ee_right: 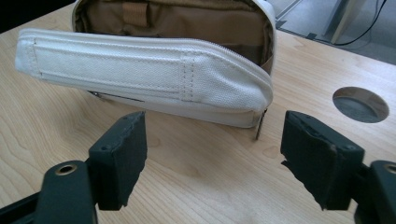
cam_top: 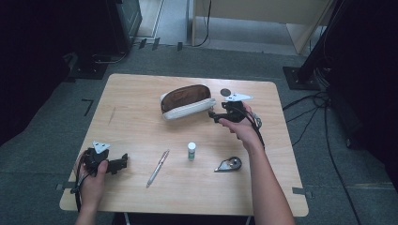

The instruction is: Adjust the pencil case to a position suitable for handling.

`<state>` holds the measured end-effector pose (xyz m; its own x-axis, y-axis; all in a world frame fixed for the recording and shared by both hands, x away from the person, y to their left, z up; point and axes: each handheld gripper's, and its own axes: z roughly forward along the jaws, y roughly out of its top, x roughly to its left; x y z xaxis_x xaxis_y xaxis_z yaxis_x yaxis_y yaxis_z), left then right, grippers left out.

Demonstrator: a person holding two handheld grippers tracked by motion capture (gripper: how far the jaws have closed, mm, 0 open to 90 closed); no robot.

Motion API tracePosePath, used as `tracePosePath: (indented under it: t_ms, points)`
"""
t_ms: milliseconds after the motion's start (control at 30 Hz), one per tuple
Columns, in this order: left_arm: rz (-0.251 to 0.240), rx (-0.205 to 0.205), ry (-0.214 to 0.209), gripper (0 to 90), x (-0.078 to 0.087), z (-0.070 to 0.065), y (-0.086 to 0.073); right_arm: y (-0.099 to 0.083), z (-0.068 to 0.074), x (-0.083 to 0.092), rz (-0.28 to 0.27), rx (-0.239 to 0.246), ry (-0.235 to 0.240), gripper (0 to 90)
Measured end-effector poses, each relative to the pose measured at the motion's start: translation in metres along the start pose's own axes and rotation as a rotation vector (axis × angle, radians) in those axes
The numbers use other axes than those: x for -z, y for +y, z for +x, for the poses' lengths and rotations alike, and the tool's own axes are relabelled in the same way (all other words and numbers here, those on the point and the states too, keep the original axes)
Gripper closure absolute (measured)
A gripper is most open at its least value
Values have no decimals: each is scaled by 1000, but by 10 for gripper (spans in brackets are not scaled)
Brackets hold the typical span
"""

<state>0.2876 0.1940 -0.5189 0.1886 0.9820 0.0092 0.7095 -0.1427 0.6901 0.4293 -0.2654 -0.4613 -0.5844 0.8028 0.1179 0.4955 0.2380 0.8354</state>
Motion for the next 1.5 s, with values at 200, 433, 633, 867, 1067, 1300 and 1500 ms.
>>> tracePosePath:
  t_ms: [200,433,633,867,1067,1300,1500]
  points:
    - [0,-4,-3,19,0,0,0,-7,4,-10,21,101,-11,211]
    - [0,-6,-7,19,0,0,0,-8,0,-19,-45,92,-41,234]
    - [0,-6,-7,18,0,0,0,-11,-1,-26,-49,100,-57,289]
    - [0,-7,-8,18,0,0,0,-10,3,-30,-84,149,-101,329]
    - [1,-8,-8,18,0,0,0,-4,9,-33,-81,226,-84,332]
    - [1,-9,-10,18,0,-1,0,-3,15,-33,-31,293,-45,404]
    - [1,-10,-10,18,0,-1,0,-6,26,-27,-57,310,-31,612]
